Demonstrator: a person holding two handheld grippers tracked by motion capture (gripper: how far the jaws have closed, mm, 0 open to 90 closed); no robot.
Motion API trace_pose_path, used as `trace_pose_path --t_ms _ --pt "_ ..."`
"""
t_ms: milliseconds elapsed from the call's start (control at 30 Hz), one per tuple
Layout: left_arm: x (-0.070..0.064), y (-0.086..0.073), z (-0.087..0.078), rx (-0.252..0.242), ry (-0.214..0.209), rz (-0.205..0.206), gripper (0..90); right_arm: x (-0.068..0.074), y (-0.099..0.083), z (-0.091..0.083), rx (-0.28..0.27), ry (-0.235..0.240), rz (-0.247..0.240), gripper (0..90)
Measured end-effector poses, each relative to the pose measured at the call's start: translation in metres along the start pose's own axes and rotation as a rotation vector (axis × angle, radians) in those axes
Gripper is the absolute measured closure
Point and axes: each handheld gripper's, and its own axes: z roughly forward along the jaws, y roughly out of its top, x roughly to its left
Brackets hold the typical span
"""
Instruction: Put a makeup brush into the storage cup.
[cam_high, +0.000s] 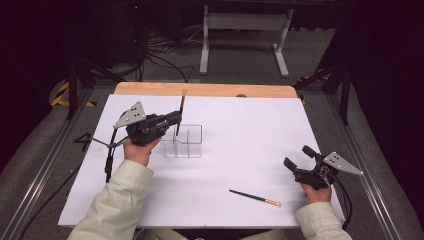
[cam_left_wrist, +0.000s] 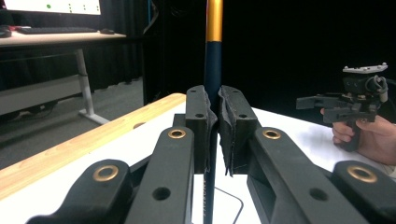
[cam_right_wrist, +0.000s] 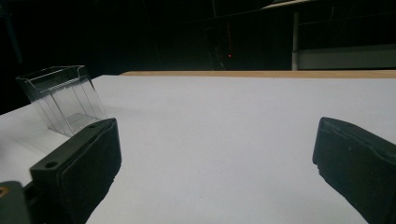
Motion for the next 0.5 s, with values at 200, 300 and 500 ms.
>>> trace_pose_path --t_ms 200,300,500 --pt "0.003 -0.002 0.005 0.008 0.023 -0.004 82.4 0.000 0.000 0.000 0.001 -0.004 0.000 1.6" --pt "0.008 -0.004 0.009 0.005 0.040 -0.006 82.4 0.000 0.000 -0.001 0.001 -0.007 0.000 1.6" --pt "0.012 -0.007 0.011 -0.001 0.044 -0.019 82.4 0.000 0.000 -0.001 0.001 -0.007 0.001 1.6"
